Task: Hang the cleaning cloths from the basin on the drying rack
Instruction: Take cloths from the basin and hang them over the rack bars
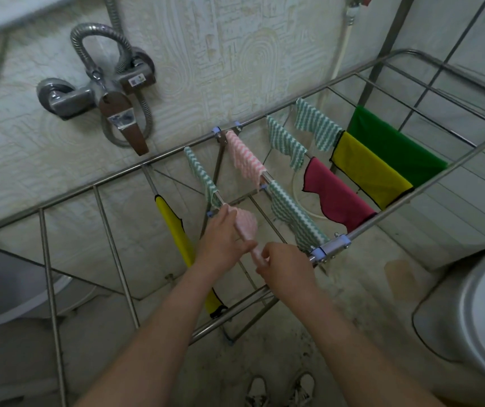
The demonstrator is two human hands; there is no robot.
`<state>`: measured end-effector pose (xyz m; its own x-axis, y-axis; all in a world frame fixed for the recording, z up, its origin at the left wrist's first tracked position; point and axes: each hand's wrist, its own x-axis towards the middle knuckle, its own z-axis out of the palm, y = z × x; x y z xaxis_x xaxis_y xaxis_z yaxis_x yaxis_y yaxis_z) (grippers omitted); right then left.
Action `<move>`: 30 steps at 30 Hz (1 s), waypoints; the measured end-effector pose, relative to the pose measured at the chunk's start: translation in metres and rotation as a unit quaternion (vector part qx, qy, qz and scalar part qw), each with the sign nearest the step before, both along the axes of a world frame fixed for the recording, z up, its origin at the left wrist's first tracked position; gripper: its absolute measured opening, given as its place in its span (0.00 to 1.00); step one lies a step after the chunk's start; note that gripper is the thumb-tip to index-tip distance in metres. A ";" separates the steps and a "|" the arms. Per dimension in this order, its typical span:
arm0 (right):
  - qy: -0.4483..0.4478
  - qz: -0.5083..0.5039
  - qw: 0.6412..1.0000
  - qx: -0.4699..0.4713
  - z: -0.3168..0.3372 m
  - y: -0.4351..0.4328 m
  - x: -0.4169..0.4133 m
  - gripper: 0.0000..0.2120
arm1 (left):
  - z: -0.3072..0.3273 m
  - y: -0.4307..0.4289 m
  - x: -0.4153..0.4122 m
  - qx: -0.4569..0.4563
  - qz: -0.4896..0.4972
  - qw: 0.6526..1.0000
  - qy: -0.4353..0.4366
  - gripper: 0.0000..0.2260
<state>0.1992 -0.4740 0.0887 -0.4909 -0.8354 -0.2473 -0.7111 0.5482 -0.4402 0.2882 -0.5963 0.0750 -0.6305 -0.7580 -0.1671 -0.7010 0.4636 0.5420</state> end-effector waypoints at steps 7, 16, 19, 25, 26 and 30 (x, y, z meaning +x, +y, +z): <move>0.024 0.001 0.997 -0.070 -0.004 0.007 0.011 0.13 | 0.003 -0.003 0.007 0.008 -0.027 1.000 -0.005 0.43; 0.028 -0.007 0.997 -0.071 -0.006 0.013 0.006 0.07 | 0.000 0.003 0.008 0.015 -0.039 0.998 -0.043 0.46; -0.028 -0.004 0.996 -0.088 0.000 0.024 0.002 0.14 | 0.004 0.001 0.006 0.018 -0.036 0.998 -0.038 0.44; -0.081 -0.094 0.980 -0.155 0.031 0.056 -0.021 0.15 | 0.030 0.014 -0.013 -0.032 -0.030 0.998 0.043 0.32; -0.078 -0.106 0.977 -0.165 0.035 0.062 -0.025 0.14 | 0.037 0.018 -0.018 -0.036 -0.038 0.996 0.066 0.29; -0.077 -0.152 0.969 -0.177 0.051 0.102 -0.042 0.08 | 0.062 0.044 -0.047 -0.010 -0.077 0.987 0.138 0.13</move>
<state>0.1573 -0.3725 0.1393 -0.7073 -0.7041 -0.0625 -0.4509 0.5176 -0.7271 0.2408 -0.5526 0.1373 -0.7582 -0.6507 0.0413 -0.4476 0.5656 0.6927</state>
